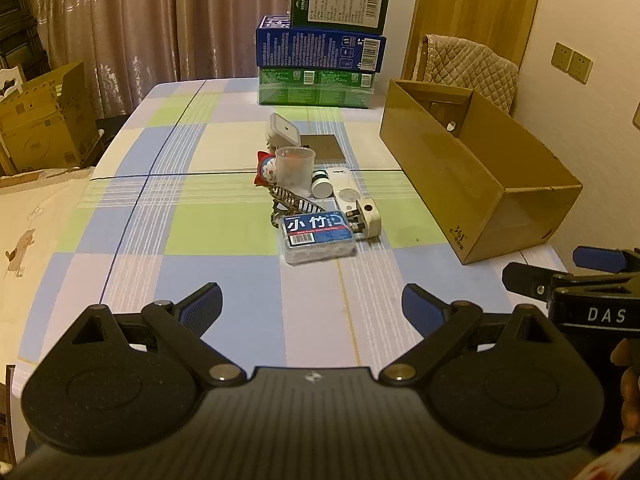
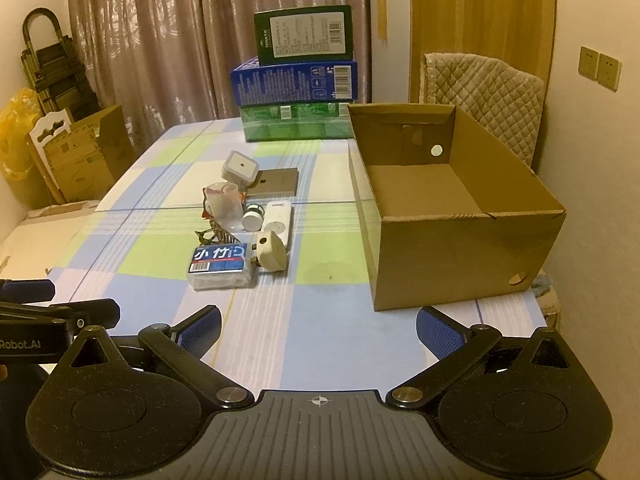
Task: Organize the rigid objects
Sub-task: 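Move both tools toward the cluster of items on the table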
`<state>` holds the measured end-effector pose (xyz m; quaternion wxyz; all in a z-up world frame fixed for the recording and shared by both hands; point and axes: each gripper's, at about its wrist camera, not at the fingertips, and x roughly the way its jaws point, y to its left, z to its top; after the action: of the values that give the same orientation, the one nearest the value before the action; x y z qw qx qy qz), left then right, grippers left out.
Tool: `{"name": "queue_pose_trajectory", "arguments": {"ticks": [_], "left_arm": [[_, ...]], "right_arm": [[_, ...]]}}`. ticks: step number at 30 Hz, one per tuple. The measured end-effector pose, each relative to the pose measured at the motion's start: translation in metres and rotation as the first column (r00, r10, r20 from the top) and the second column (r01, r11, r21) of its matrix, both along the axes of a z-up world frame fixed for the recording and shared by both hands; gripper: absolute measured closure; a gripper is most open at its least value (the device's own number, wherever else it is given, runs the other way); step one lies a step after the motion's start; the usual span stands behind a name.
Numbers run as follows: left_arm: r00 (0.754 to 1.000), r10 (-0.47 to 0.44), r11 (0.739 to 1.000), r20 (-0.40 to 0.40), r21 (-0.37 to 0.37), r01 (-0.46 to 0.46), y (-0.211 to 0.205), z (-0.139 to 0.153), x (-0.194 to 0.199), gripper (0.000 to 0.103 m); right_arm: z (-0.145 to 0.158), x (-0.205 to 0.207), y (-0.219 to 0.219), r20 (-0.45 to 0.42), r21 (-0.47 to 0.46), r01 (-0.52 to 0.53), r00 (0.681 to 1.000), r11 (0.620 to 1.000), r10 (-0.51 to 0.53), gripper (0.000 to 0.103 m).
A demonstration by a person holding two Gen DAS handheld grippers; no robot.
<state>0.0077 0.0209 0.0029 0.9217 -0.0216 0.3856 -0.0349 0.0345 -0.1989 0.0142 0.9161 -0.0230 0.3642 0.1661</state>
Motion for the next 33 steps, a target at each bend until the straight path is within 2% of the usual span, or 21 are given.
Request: {"name": "queue_pose_trajectory", "arguments": {"ticks": [22, 33], "left_arm": [[1.000, -0.007, 1.000, 0.008, -0.016, 0.007, 0.014, -0.002, 0.011, 0.009], [0.999, -0.018, 0.999, -0.027, -0.029, 0.017, 0.018, -0.013, 0.027, 0.009]], "right_arm": [[-0.003, 0.012, 0.013, 0.002, -0.009, 0.001, 1.000, 1.000, -0.001, 0.002], [-0.016, 0.021, 0.014, -0.012, -0.003, -0.010, 1.000, 1.000, 0.010, 0.002]]}}
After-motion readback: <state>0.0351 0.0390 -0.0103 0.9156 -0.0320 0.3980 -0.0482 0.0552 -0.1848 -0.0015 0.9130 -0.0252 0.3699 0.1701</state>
